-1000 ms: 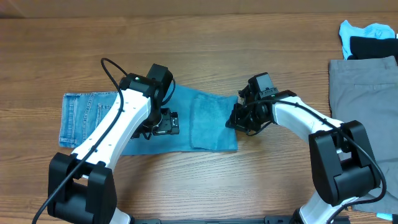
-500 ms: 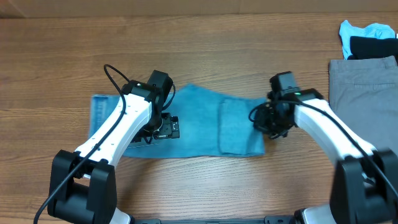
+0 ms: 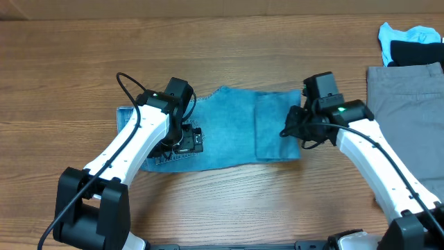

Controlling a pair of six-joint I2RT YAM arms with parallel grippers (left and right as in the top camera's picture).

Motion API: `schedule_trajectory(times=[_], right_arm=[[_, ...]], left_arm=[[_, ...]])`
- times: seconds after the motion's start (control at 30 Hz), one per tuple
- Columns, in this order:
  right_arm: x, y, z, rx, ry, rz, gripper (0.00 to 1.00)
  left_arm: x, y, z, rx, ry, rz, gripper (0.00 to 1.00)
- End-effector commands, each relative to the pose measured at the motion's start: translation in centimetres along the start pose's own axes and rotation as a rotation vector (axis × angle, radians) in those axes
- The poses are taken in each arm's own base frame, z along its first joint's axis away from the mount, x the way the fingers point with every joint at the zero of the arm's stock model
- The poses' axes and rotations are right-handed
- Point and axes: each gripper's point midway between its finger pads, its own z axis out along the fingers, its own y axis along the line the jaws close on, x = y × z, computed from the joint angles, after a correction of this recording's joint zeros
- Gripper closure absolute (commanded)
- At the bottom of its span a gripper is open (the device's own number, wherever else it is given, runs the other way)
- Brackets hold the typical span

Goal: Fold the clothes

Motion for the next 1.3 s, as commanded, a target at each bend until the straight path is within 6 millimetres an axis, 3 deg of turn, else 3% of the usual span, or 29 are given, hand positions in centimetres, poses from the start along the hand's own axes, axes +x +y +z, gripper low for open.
schedule_trajectory(times=[0.0,0.3,0.47,0.53,0.57,0.67,0.8,0.93,1.13,1.27], right_arm=[[-0.8,2.1,0.1,-0.028,-0.039,0.002,0.96],[0.0,6.5,3.0,-0.080,-0.046,-0.021,0.96],[0.4,5.3,4.2,0.003,-0.042,-0.033,0.96],[0.2,5.1,3.9,0.005,-0.040,-0.021,0.96],[-0.2,4.9,3.5,0.003,-0.037,-0.013,0.96],[-1.0,5.3,2.1,-0.038,-0.012,-0.024,0.96],[-1.6,7.1,-0.3,-0.151,0.043,-0.058,0.96],[-2.0,9.0,-2.8,-0.246,0.070,-0.094,0.96],[-2.0,8.7,-3.1,-0.224,0.074,-0.093,0.96],[-1.8,8.0,-3.0,-0.186,0.077,-0.087,0.96]], left_arm=[[0.3,-0.1,0.3,0.012,0.021,-0.001,0.00],[1.0,-0.2,0.3,0.024,0.052,0.001,0.00],[0.8,-0.3,0.3,0.030,0.047,0.014,0.00],[0.5,-1.5,0.2,0.090,0.040,0.022,0.00],[0.1,-3.3,0.0,0.180,0.025,0.067,0.00],[-1.1,-6.0,-0.5,0.302,-0.026,0.119,0.00],[-1.8,-7.8,-1.0,0.357,-0.070,0.129,0.00],[-2.3,-10.4,-1.5,0.403,-0.123,0.135,0.14],[-2.4,-14.4,-2.5,0.484,-0.191,0.167,0.53],[-2.5,-16.6,-3.1,0.528,-0.230,0.185,0.58]])
